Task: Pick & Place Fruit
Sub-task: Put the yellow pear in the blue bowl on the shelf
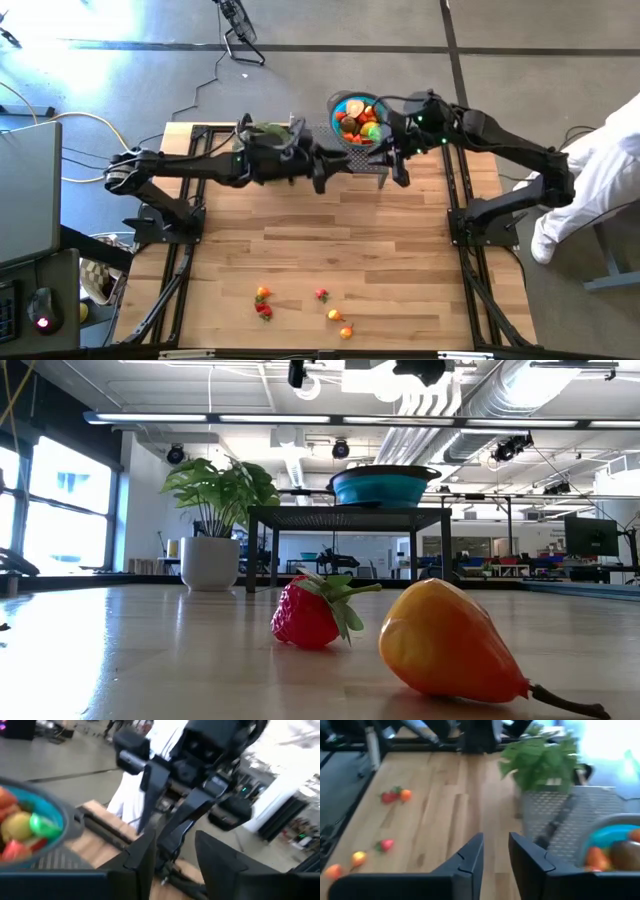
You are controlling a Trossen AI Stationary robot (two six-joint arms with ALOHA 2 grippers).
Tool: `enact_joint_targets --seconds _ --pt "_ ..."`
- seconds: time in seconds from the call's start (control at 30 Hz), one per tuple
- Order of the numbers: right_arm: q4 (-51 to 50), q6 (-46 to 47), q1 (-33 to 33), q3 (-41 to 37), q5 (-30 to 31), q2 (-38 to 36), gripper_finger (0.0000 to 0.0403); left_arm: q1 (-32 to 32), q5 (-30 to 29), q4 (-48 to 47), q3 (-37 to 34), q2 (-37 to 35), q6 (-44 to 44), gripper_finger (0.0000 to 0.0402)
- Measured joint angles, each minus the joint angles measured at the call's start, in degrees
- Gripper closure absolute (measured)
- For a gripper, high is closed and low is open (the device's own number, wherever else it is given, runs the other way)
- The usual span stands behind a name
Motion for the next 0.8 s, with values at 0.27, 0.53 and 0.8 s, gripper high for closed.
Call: enact_joint_targets --seconds 0.27,0.53,0.8 --pt "-6.93 0.17 5.44 0.00 0.04 -0.38 0.0366 -8.24 -6.83 -7.33 0.00 0.00 -0.06 0.0310" --pt "-11.86 1.97 7.79 0.00 -0.16 -3.25 0.0399 -15.88 -10.70 -14.95 0.00 0.00 -8.03 0.0344" --pt "-12.29 1.76 7.93 0.00 0.17 -5.82 0.0399 -24.65 -18.50 -20.48 0.00 0.00 -18.01 0.0384"
